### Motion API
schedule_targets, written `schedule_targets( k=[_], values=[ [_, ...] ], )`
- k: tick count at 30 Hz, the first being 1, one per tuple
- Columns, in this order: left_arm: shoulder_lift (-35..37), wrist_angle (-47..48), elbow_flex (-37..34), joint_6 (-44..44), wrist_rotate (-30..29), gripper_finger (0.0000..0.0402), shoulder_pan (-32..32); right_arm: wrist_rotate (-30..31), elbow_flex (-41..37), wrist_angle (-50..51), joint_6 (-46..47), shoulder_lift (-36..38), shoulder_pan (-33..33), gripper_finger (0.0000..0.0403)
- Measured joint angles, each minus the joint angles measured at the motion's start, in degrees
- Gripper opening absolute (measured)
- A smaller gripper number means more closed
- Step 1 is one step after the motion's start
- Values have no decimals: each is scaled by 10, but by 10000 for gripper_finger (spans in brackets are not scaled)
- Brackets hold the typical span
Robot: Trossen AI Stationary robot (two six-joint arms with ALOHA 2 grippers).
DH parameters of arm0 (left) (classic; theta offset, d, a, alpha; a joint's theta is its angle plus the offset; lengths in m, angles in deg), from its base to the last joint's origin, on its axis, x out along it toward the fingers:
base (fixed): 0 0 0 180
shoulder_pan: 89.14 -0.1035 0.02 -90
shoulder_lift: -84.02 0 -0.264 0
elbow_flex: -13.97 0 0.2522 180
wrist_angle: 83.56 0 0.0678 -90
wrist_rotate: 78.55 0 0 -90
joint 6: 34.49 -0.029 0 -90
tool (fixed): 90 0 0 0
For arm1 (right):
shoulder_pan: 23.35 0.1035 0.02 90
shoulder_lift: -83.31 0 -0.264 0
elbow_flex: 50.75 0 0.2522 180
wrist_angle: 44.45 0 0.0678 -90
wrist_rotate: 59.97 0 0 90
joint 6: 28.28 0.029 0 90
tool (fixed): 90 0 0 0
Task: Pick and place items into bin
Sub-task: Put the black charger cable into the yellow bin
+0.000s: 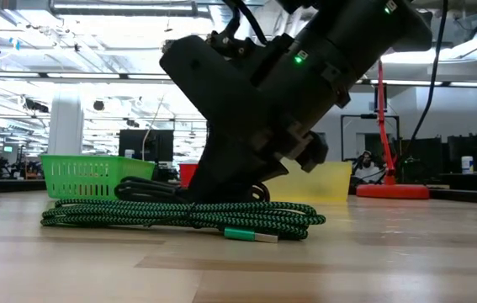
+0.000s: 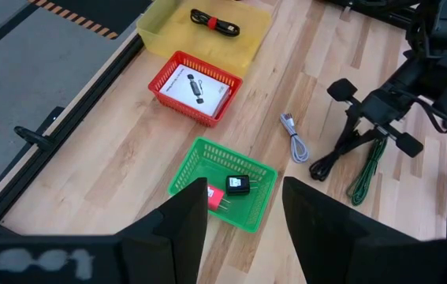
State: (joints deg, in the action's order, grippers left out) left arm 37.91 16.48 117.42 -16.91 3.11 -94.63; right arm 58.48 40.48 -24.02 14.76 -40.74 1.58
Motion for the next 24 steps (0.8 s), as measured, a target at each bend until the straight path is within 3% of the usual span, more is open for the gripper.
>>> schedule_targets(
  k=[24],
  values=[
    [0,0,0,0,0,154,0,2,0,-121,-131,0,-31,52]
  ],
)
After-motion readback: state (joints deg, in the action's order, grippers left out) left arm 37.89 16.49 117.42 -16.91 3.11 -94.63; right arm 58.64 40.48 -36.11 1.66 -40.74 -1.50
